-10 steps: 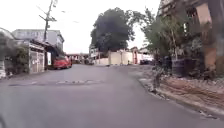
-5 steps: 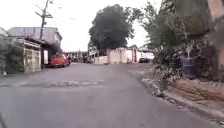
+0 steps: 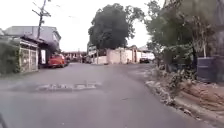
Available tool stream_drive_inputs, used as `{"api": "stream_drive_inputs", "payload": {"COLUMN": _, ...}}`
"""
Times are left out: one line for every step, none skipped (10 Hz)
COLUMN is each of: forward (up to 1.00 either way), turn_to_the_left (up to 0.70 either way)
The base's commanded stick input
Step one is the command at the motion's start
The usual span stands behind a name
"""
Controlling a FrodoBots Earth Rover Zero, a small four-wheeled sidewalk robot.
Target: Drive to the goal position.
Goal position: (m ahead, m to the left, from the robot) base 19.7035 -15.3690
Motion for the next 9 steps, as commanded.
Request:
{"api": "stream_drive_inputs", "payload": {"forward": 0.85, "turn_to_the_left": 0.0}}
{"api": "stream_drive_inputs", "payload": {"forward": 0.85, "turn_to_the_left": 0.0}}
{"api": "stream_drive_inputs", "payload": {"forward": 0.85, "turn_to_the_left": -0.22}}
{"api": "stream_drive_inputs", "payload": {"forward": 0.85, "turn_to_the_left": -0.27}}
{"api": "stream_drive_inputs", "payload": {"forward": 0.85, "turn_to_the_left": -0.03}}
{"api": "stream_drive_inputs", "payload": {"forward": 0.85, "turn_to_the_left": 0.0}}
{"api": "stream_drive_inputs", "payload": {"forward": 0.77, "turn_to_the_left": 0.0}}
{"api": "stream_drive_inputs", "payload": {"forward": 0.7, "turn_to_the_left": 0.0}}
{"api": "stream_drive_inputs", "payload": {"forward": 0.7, "turn_to_the_left": 0.0}}
